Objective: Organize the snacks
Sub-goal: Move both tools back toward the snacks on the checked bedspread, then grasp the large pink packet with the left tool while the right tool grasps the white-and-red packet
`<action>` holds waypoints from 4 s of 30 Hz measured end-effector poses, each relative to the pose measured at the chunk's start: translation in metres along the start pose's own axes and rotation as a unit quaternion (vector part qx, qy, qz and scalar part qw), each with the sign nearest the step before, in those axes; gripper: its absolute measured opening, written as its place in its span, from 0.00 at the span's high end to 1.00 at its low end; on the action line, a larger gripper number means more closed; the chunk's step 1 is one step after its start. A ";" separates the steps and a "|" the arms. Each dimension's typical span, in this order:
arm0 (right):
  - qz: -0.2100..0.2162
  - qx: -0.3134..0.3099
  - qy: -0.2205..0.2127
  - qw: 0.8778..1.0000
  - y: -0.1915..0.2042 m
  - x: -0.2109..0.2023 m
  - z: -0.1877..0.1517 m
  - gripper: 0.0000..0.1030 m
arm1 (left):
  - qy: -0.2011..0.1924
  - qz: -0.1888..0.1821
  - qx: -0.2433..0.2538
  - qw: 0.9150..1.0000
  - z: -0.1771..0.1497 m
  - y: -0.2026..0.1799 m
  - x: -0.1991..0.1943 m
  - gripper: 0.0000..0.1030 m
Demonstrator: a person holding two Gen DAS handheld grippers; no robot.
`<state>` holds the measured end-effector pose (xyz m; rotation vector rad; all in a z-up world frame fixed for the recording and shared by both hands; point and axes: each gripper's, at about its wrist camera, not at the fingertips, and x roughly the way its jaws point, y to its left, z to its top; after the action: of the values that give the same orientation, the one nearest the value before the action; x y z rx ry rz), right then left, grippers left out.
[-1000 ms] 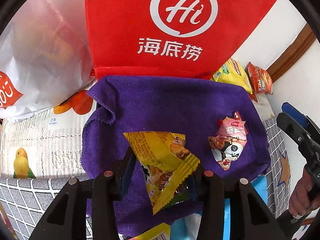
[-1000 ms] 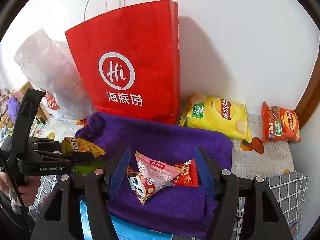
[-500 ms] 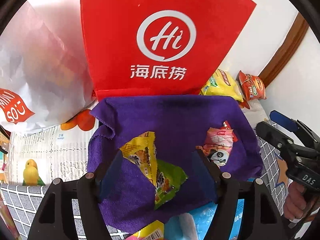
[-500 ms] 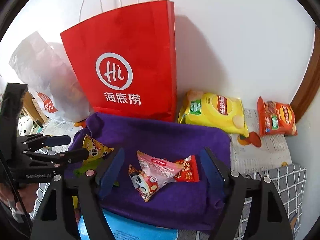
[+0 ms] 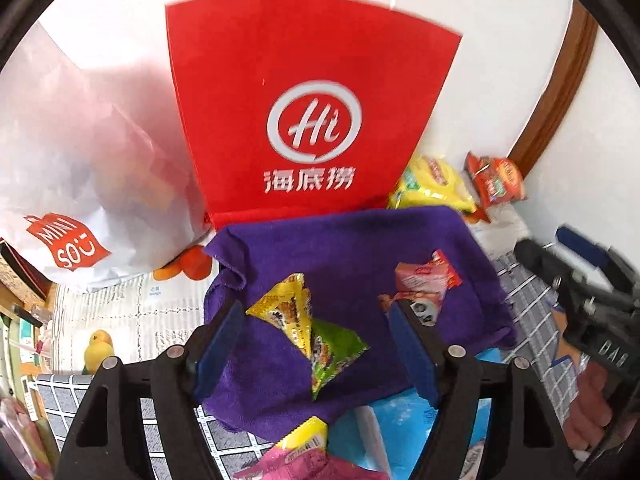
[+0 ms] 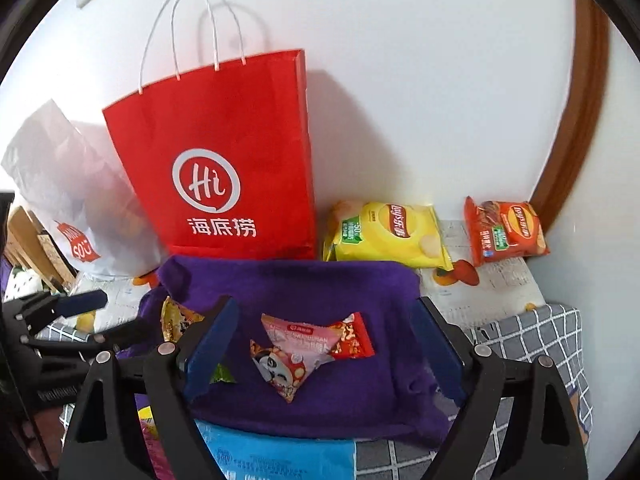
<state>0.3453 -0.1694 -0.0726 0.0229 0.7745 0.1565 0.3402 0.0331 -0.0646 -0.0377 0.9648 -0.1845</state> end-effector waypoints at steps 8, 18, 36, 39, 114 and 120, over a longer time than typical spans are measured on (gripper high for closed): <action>0.003 0.040 0.010 0.999 -0.024 -0.031 -0.020 0.15 | -0.027 -0.041 0.008 0.999 -0.005 -0.015 -0.027 0.28; -0.008 0.064 0.051 0.997 -0.050 -0.068 -0.056 0.15 | -0.081 -0.068 0.041 0.994 -0.017 -0.041 -0.069 0.28; -0.037 0.070 -0.001 0.997 -0.056 -0.152 -0.126 0.15 | -0.074 -0.114 0.035 0.990 -0.030 -0.054 -0.108 0.28; -0.024 0.052 0.003 0.998 -0.046 -0.148 -0.135 0.15 | -0.067 -0.103 0.037 0.992 -0.039 -0.050 -0.117 0.28; 0.046 -0.047 0.074 0.995 -0.035 -0.021 -0.238 0.34 | 0.099 0.023 -0.032 0.994 -0.164 -0.001 0.025 0.48; 0.044 -0.045 0.073 0.995 -0.035 -0.021 -0.238 0.36 | 0.081 -0.002 -0.042 0.996 -0.165 0.005 0.004 0.53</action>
<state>0.1684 -0.2160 -0.2309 -0.0397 0.9125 0.2782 0.2078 0.0457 -0.1630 -0.1036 1.1350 -0.1511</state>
